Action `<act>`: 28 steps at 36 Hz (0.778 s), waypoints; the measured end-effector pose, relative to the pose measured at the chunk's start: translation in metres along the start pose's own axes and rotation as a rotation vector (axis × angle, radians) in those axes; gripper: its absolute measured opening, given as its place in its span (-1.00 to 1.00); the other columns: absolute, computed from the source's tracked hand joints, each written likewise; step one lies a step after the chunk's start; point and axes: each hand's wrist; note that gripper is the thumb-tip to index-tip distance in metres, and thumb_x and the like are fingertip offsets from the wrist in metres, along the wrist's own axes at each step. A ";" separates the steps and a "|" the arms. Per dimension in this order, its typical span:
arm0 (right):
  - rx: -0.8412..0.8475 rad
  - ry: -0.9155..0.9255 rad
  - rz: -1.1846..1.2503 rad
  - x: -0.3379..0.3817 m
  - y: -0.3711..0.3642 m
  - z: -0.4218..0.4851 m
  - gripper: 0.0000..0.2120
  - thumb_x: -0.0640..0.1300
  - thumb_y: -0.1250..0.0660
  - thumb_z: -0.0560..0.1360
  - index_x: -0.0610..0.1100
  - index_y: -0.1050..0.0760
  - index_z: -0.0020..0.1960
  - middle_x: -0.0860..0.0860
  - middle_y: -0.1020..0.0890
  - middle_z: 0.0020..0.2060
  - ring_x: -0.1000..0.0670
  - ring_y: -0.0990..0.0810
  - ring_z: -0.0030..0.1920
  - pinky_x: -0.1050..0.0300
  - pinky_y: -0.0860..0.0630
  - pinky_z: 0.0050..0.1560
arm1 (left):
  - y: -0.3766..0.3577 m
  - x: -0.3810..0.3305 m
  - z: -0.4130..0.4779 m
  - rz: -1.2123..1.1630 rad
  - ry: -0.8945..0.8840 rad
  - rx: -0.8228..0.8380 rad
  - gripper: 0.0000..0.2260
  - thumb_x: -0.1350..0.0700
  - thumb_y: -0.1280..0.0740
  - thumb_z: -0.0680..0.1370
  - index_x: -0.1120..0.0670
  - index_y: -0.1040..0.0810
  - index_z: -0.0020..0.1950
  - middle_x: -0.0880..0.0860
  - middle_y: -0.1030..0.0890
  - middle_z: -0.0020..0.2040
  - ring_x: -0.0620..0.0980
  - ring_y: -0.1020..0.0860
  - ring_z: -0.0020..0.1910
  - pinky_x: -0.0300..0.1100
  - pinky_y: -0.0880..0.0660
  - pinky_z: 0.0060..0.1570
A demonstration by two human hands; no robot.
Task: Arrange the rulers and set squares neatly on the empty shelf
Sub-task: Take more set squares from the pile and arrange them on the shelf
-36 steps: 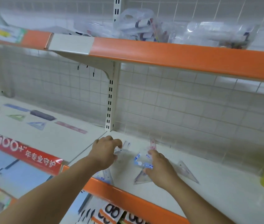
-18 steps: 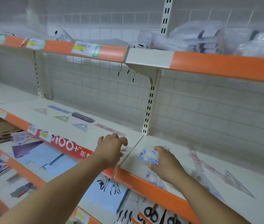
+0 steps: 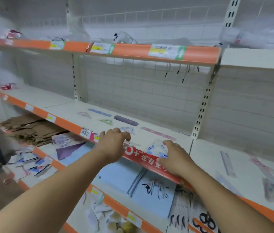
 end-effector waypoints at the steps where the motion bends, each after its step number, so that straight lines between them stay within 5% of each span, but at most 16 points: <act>1: 0.001 0.001 0.002 0.007 -0.003 0.002 -0.35 -0.01 -0.33 0.48 -0.03 -0.13 0.48 -0.04 -0.38 0.34 -0.08 -0.39 0.30 0.08 -0.40 0.22 | 0.000 0.008 -0.001 -0.005 0.002 0.000 -0.69 0.08 -0.31 0.56 -0.08 -0.43 0.30 0.04 -0.45 0.20 0.08 -0.41 0.23 0.00 -0.25 0.32; 18: 0.044 0.041 0.000 0.105 -0.044 0.101 -0.34 0.06 -0.33 0.48 -0.01 -0.14 0.48 0.00 -0.41 0.29 -0.02 -0.44 0.23 0.16 -0.40 0.04 | 0.002 0.141 0.050 0.029 0.030 -0.017 -0.69 0.06 -0.30 0.57 -0.08 -0.41 0.31 0.03 -0.43 0.21 0.07 -0.39 0.24 -0.04 -0.25 0.31; 28: 0.057 0.062 0.014 0.153 -0.066 0.178 -0.33 0.07 -0.32 0.49 0.00 -0.13 0.51 0.03 -0.31 0.43 0.00 -0.37 0.36 0.15 -0.39 0.19 | -0.007 0.210 0.120 0.021 -0.008 0.014 -0.66 0.06 -0.31 0.57 -0.08 -0.40 0.34 0.03 -0.42 0.23 0.05 -0.38 0.28 -0.02 -0.23 0.32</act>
Point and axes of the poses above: each hand's wrist, its own z-axis towards the middle knuckle, its own y-axis out of the back of the hand, x = y × z
